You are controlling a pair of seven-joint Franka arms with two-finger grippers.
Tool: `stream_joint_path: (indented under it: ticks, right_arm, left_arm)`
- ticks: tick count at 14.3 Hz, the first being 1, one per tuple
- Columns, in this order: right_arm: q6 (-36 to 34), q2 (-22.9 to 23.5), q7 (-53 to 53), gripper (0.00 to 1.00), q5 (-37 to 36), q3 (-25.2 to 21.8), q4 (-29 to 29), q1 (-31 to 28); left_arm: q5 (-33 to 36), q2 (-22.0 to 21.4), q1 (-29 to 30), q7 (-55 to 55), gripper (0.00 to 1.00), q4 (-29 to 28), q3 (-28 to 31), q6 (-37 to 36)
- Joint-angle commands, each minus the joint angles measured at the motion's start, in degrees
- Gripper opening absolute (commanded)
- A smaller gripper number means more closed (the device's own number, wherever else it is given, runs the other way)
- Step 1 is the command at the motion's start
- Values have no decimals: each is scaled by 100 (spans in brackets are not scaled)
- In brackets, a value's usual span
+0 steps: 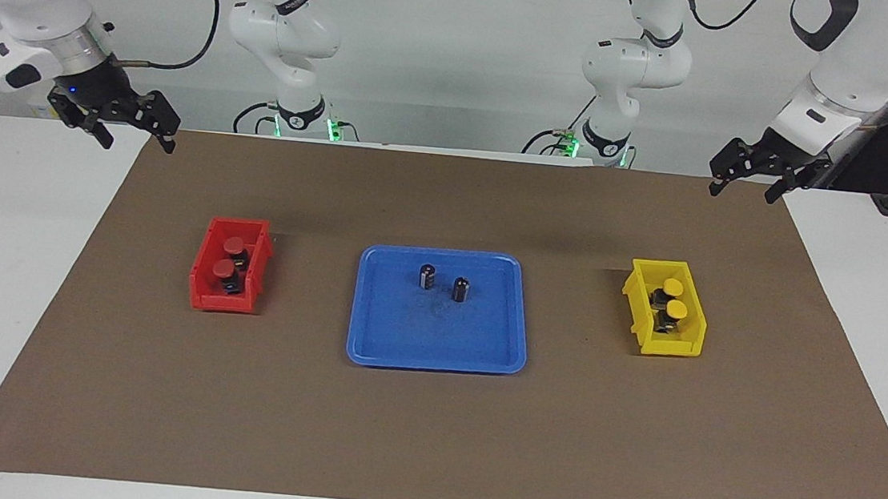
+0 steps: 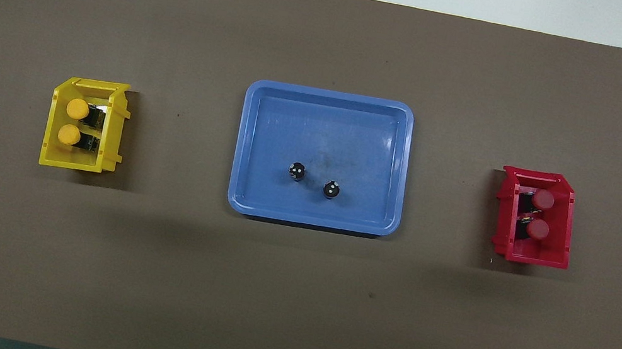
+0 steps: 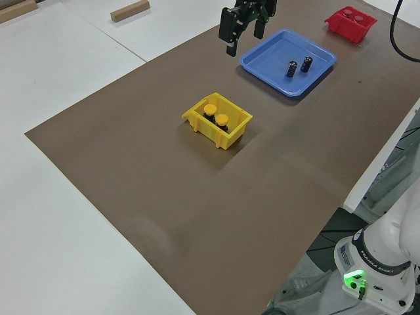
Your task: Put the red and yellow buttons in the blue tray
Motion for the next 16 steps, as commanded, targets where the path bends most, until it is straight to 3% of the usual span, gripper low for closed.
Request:
stream_joint_path:
  ticks: [1,8,11,16]
  right_arm:
    - [51,26,85,100,85,6,9,-4]
    - [59,17,-37,100,94,6,-9,4]
    - [638,78,33,100,15,23,-227,276]
    - [1630,824,235,100,14,59,-386,514]
  left_arm:
    - [-77,-82,-63,96,100,-34,64,-37]
    - [-77,-214,-72,18,100,-322,64,76]
    - [-77,-223,-72,18,100,-368,64,156]
    - [-77,-258,-72,26,100,-377,55,104]
